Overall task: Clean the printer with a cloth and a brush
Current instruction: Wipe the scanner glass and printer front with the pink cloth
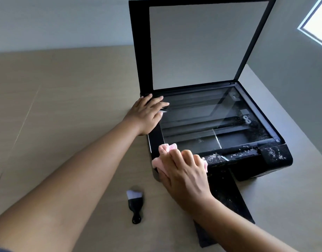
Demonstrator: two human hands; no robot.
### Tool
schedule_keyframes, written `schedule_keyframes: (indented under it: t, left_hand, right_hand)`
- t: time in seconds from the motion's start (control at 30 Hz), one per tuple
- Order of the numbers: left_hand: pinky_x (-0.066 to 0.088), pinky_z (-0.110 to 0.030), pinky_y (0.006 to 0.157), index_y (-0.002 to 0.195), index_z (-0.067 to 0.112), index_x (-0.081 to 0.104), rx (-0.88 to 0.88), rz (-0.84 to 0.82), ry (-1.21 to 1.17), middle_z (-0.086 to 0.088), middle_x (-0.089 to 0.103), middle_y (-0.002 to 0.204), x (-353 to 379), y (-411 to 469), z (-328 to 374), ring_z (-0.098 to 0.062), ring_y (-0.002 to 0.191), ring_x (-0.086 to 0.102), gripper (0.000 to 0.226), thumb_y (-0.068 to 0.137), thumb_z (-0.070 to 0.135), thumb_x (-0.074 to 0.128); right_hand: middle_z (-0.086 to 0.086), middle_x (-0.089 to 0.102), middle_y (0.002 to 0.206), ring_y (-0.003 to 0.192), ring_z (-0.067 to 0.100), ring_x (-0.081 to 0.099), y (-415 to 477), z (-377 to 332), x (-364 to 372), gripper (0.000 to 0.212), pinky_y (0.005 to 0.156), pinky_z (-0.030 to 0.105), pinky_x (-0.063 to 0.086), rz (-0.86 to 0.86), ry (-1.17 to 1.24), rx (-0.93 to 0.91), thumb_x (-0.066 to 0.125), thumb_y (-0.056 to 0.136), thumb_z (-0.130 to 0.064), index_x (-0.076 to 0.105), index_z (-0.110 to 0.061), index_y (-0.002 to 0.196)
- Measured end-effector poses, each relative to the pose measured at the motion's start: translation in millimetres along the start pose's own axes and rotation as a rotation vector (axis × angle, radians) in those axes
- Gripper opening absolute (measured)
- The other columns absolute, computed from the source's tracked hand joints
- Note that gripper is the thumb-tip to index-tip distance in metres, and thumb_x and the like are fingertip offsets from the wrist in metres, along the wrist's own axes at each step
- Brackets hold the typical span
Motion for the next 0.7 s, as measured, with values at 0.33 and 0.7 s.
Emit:
schedule_keyframes:
  t: [0.33,0.7]
  left_hand:
    - [0.013,-0.04,0.118,0.146,0.021,0.035,-0.204,0.096,-0.15,-0.006,0.025,0.158,-5,-4,9,-0.025,0.146,0.019,0.048,0.098,0.024,0.039]
    - [0.003,-0.032,0.118,0.144,0.009,0.036,-0.299,0.212,-0.264,-0.012,0.019,0.159,7,-28,23,-0.027,0.149,0.005,0.044,0.102,0.021,0.031]
  right_hand:
    - [0.005,0.06,0.102,0.082,0.03,0.054,-7,28,2,0.041,0.066,0.043,0.047,-0.062,-0.03,0.137,0.055,0.087,-0.039,0.061,-0.018,0.122]
    - [-0.005,0.062,0.121,0.101,0.024,0.052,19,168,-14,0.028,0.083,0.033,0.038,0.003,0.349,0.393,0.054,0.096,-0.025,0.057,-0.031,0.123]
Point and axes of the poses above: each hand's wrist, its own y-axis towards the middle knuckle, its own x-axis out of the palm, z = x × y, the point moved 8 cm from there along y, towards the middle knuckle
